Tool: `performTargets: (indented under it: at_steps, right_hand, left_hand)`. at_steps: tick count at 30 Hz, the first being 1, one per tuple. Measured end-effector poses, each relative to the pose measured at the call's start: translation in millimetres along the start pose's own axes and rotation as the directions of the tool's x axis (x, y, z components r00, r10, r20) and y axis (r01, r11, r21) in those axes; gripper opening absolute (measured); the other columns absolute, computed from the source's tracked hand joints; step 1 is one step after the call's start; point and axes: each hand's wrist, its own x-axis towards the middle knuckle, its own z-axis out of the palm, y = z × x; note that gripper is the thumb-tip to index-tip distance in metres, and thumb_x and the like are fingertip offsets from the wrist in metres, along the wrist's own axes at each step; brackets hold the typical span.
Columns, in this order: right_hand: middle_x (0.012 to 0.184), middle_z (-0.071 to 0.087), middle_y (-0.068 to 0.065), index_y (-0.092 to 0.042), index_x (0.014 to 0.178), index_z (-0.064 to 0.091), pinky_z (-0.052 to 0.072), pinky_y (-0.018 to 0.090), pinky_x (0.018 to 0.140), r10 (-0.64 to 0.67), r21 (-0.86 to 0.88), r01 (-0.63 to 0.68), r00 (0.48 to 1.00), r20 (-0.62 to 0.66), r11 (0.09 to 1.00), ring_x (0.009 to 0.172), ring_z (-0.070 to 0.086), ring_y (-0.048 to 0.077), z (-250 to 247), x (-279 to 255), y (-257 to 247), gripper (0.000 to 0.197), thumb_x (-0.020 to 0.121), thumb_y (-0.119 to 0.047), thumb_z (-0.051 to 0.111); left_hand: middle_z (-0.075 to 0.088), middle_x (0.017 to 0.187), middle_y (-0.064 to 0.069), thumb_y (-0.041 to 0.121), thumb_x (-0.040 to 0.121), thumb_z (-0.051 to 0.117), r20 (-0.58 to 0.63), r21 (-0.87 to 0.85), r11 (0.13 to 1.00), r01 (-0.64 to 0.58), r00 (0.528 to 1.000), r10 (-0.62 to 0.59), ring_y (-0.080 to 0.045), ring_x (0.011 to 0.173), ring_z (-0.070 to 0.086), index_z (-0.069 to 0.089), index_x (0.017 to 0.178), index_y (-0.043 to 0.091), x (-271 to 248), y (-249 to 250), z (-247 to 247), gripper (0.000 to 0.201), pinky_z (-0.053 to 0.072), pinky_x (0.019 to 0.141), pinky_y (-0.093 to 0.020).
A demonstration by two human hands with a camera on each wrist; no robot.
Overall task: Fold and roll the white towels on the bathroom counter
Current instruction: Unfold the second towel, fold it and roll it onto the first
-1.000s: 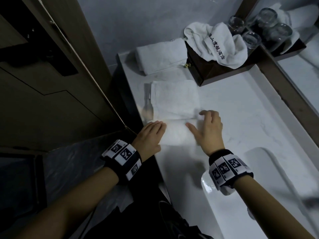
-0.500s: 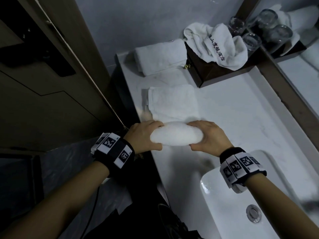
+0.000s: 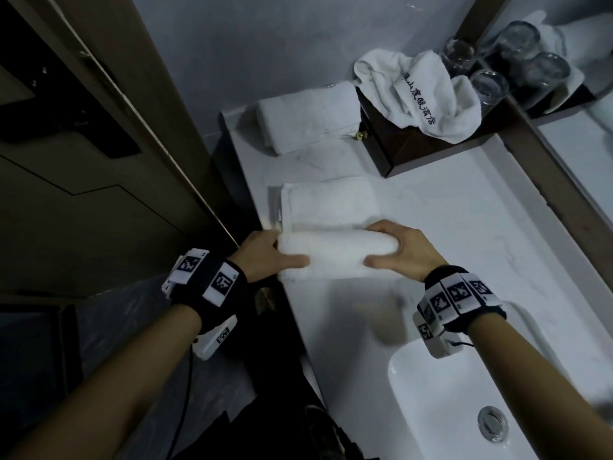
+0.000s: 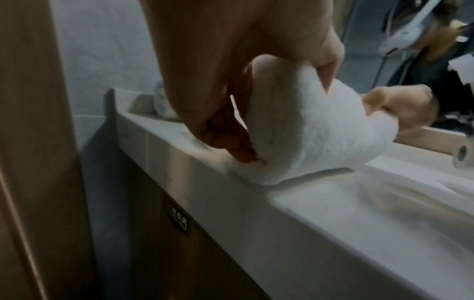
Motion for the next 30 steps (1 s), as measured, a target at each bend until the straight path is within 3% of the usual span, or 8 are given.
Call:
performTargets:
  at_steps: [7,11,15,20,22,25,28,30]
  right_hand:
    - [0.107,0.051,0.002,-0.024,0.106,0.035,0.045,0.027,0.068,0.243,0.317,-0.163,0.942,-0.233,0.934,0.086,0.054,0.011,12.2,31.0,-7.7,0.063,0.067,-0.055,0.073]
    - [0.112,0.048,0.006,-0.020,0.108,0.031,0.053,0.043,0.069,0.322,0.296,-0.254,0.922,-0.214,0.921,0.099,0.053,0.028,9.1,50.1,-21.1,0.068,0.067,-0.056,0.071]
    - [0.123,0.051,0.015,-0.008,0.120,0.031,0.042,0.034,0.078,0.363,0.183,-0.325,0.900,-0.243,0.928,0.108,0.052,0.034,6.7,63.2,-30.1,0.077,0.072,-0.056,0.068]
    - [0.117,0.057,0.021,-0.006,0.127,0.030,0.042,0.041,0.079,0.404,0.098,-0.397,0.840,-0.362,0.913,0.103,0.056,0.038,15.9,64.5,-40.8,0.081,0.076,-0.064,0.056]
    - [0.114,0.058,0.023,-0.004,0.130,0.030,0.039,0.040,0.078,0.288,-0.052,-0.365,0.808,-0.514,0.930,0.101,0.056,0.039,23.9,59.5,-41.2,0.078,0.082,-0.062,0.051]
    - [0.122,0.050,0.022,0.003,0.127,0.042,0.040,0.039,0.088,-0.135,-0.337,-0.129,0.742,-0.657,0.932,0.101,0.053,0.038,29.7,50.1,-40.0,0.056,0.091,-0.040,0.051]
    - [0.116,0.057,0.021,0.003,0.110,0.057,0.040,0.035,0.094,-0.439,-0.470,0.181,0.730,-0.524,0.864,0.099,0.058,0.037,36.3,33.2,-32.6,0.036,0.090,-0.027,0.055]
    - [0.127,0.056,0.015,-0.002,0.120,0.056,0.022,0.038,0.112,-0.474,-0.515,0.251,0.801,-0.365,0.820,0.124,0.049,0.028,43.2,20.8,-20.8,0.056,0.079,-0.039,0.068]
  left_hand:
    - [0.069,0.107,-0.004,0.050,0.068,0.072,-0.066,-0.359,0.925,0.125,0.985,-0.159,-0.020,0.101,0.064,0.068,0.100,0.016,17.3,-4.3,-3.7,0.046,0.046,0.101,-0.039]
    - [0.056,0.113,-0.005,0.044,0.074,0.070,-0.244,-0.318,0.945,0.069,0.958,-0.152,-0.023,0.103,0.056,0.045,0.113,0.013,23.0,-2.3,2.1,0.056,0.045,0.091,-0.034]
    - [0.042,0.113,-0.009,0.018,0.077,0.070,-0.522,0.099,0.956,-0.277,0.803,0.287,-0.012,0.102,0.039,0.050,0.116,0.006,21.9,15.1,3.6,0.045,0.034,0.091,-0.025]
    - [0.067,0.099,-0.019,0.005,0.076,0.052,-0.142,0.674,0.572,-0.467,0.678,0.721,-0.029,0.092,0.066,0.064,0.103,-0.003,9.6,25.4,17.0,0.030,0.046,0.093,-0.034]
    - [0.068,0.108,-0.017,0.025,0.069,0.055,-0.046,0.790,0.462,-0.403,0.712,0.700,-0.030,0.101,0.065,0.062,0.110,0.000,2.8,18.0,21.3,0.049,0.048,0.097,-0.036]
    - [0.068,0.112,-0.012,0.021,0.068,0.052,0.012,0.920,0.288,-0.267,0.754,0.657,-0.024,0.107,0.064,0.062,0.114,0.003,-0.2,16.9,28.7,0.050,0.051,0.096,-0.037]
    - [0.068,0.109,-0.017,0.010,0.052,0.075,0.009,0.877,0.383,-0.290,0.808,0.589,-0.028,0.105,0.064,0.060,0.113,-0.002,6.0,26.8,20.5,0.063,0.051,0.094,-0.042]
    - [0.058,0.122,-0.024,0.006,0.049,0.078,0.067,0.797,0.472,-0.376,0.832,0.551,-0.034,0.118,0.055,0.050,0.123,-0.006,10.8,28.7,11.9,0.080,0.039,0.106,-0.047]
